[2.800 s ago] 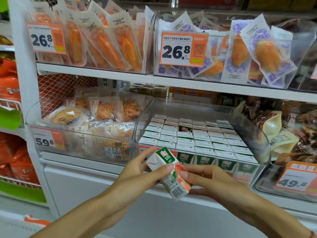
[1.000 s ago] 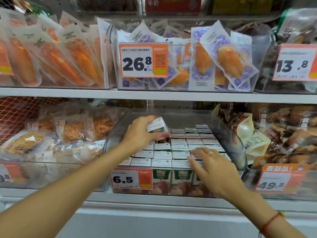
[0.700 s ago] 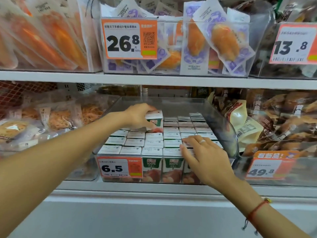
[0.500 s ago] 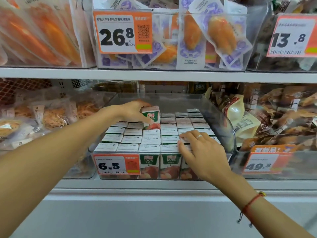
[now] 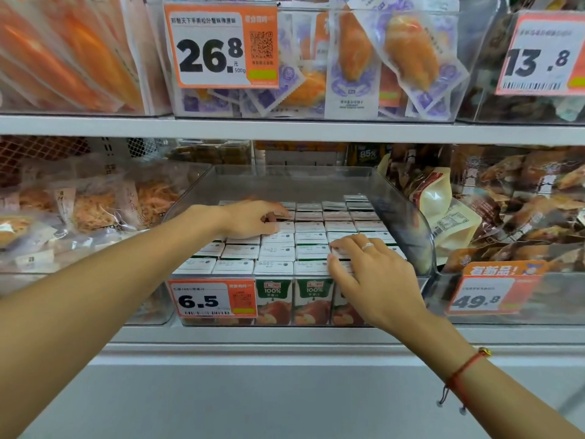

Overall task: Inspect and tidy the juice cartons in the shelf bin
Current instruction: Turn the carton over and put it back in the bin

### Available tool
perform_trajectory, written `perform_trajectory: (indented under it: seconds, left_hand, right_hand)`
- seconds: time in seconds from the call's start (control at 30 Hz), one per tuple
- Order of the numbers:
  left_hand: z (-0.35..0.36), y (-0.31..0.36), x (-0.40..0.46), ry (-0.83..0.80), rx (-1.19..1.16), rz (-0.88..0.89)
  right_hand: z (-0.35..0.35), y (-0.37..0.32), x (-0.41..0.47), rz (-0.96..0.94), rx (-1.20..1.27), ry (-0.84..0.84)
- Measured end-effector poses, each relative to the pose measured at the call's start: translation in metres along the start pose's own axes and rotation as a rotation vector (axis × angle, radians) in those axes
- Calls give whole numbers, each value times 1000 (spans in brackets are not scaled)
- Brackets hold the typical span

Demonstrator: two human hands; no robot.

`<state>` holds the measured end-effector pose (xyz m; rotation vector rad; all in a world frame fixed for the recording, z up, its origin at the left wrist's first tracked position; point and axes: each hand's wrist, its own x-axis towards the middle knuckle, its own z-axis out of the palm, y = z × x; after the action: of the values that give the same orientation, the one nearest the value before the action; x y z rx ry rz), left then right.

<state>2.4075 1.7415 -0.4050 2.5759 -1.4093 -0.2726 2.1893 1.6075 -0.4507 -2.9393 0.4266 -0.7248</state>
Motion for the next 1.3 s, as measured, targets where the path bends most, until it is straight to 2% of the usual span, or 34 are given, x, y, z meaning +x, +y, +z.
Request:
perform_trajectory:
  seconds: [0.2, 0.47, 0.63, 0.87, 1.13, 1.3]
  left_hand:
    - [0, -2, -3, 70, 5, 20]
    - [-9, 1, 18, 82, 16, -6]
    - [-17, 0, 36, -2, 125, -44]
    - [-22, 1, 44, 17, 141, -98]
    - [-28, -2, 34, 67, 62, -85]
    - [-38, 2, 21, 179, -112, -82]
  right_hand:
    - [-1, 2, 1, 1, 9, -35]
    - [0, 5, 0, -14, 14, -46]
    - [3, 6, 1, -31, -14, -24]
    - [4, 5, 1, -37, -16, 1]
    - [4, 3, 2, -33, -40, 9]
    - [3, 3, 2, -21, -59, 14]
